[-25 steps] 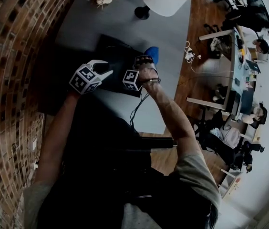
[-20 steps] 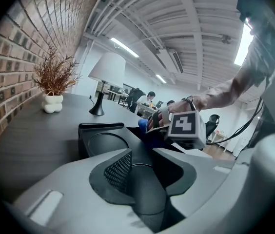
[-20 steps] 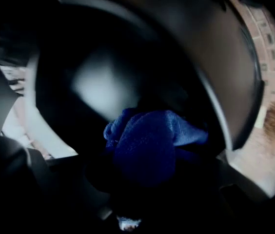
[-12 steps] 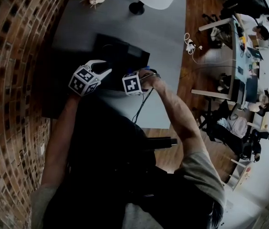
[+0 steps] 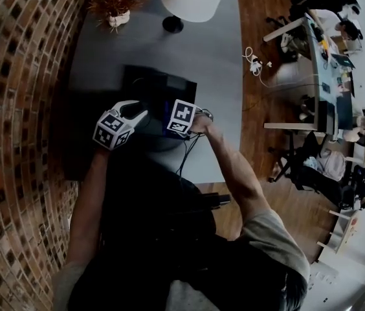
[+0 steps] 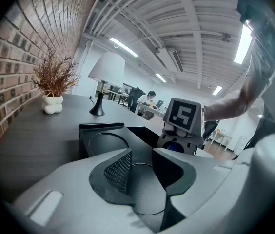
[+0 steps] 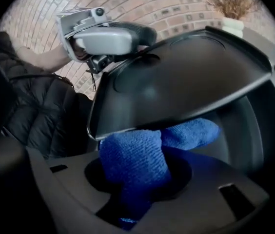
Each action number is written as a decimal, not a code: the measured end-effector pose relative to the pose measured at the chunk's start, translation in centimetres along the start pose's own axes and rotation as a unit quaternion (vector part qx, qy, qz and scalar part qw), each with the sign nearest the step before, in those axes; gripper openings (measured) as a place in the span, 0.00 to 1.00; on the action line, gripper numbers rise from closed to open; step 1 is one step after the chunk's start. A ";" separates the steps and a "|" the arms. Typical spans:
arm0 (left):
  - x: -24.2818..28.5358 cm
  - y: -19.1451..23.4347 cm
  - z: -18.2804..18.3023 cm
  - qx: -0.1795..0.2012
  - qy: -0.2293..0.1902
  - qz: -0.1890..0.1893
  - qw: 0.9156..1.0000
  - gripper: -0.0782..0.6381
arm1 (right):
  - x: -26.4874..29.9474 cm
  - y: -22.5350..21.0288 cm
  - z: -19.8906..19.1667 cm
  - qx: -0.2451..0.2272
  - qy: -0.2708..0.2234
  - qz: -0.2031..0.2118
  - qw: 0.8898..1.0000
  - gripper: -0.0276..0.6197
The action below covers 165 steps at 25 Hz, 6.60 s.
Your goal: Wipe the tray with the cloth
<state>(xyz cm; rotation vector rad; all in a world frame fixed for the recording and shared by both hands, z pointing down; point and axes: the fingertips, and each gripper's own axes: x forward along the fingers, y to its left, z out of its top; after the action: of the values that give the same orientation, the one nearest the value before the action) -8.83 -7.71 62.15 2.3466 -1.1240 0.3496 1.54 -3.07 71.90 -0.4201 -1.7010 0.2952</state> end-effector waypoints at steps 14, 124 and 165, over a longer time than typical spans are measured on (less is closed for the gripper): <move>-0.1 -0.3 0.5 0.001 0.000 0.003 1.000 0.29 | -5.9 -11.7 2.0 -0.012 -0.005 -0.259 0.966 0.29; -6.2 7.6 0.9 -0.207 -0.089 0.080 0.971 0.45 | -8.1 0.8 5.2 0.175 -0.367 -0.106 0.907 0.45; -0.9 10.3 3.3 -0.291 -0.116 0.028 0.949 0.53 | -12.8 -11.3 -0.3 0.345 -0.420 -0.150 0.826 0.43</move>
<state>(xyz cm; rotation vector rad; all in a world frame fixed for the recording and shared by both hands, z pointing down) -17.42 -14.36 62.49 1.8604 -1.2005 -0.2254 2.39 -18.81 65.31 0.6172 -2.2973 0.9199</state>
